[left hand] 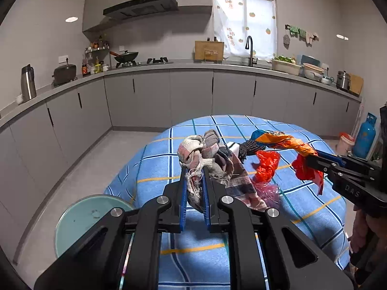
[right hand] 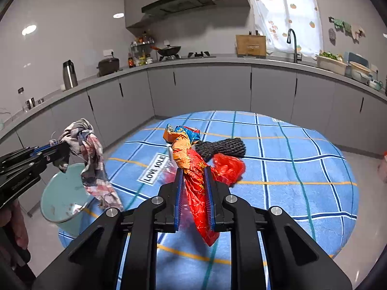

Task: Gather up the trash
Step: 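Grasp the patterned cloth with the left tool while the right tool grasps the orange wrapper, then carry the cloth and orange wrapper over the teal bucket with both tools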

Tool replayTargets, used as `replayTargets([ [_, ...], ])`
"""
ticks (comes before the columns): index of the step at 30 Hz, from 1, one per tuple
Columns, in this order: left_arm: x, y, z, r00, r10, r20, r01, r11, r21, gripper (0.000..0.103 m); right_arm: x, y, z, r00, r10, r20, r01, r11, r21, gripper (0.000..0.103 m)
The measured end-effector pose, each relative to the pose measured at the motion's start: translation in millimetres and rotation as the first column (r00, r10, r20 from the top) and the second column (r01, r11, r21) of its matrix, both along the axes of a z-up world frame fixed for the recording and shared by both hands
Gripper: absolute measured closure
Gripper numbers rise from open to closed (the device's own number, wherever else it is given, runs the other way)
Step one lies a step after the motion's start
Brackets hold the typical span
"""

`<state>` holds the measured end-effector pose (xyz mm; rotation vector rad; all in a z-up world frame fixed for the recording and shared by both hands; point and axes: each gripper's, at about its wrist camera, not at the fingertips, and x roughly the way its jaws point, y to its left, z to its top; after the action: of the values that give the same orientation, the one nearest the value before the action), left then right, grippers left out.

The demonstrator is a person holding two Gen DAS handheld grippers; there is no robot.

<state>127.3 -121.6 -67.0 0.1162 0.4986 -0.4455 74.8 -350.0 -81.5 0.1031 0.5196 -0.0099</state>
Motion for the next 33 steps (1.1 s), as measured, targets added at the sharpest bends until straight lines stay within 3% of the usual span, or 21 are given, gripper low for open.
replayTargets([
  [33,-11,87,13,0.979,0.203,0.029,-0.203,0.979,-0.006,0.092,13,98,17,0.974,0.225,0.036,-0.226,0.974,0.013,0.085],
])
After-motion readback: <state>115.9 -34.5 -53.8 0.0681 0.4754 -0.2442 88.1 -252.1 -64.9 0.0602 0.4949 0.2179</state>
